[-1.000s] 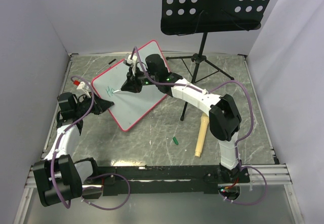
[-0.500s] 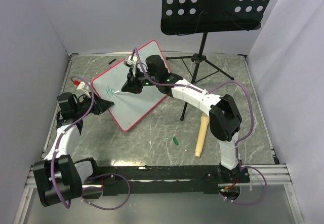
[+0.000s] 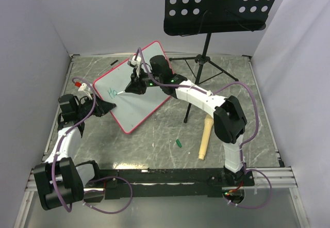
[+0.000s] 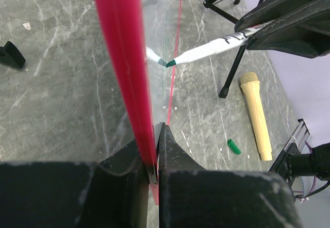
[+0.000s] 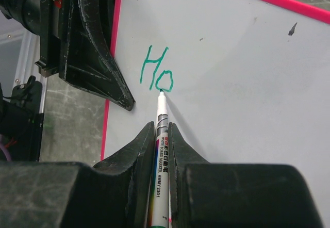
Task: Write a sentence on the whiteboard
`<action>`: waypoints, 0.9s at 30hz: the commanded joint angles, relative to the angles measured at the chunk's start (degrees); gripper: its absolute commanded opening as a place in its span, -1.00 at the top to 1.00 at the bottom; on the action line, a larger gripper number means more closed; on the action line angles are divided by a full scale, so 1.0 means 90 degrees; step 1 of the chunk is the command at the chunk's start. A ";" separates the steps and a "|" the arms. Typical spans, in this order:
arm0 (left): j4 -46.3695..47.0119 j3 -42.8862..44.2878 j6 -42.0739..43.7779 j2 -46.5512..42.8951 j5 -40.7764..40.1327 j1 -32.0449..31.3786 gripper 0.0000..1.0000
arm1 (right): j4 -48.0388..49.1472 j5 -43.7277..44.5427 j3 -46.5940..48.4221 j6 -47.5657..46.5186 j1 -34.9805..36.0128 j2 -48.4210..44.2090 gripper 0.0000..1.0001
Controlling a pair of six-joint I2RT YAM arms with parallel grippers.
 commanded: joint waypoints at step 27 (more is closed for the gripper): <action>0.0188 0.0195 0.0588 -0.0016 -0.0197 -0.0015 0.98 | 0.0145 -0.0013 0.0914 0.0118 -0.0269 -0.0104 1.00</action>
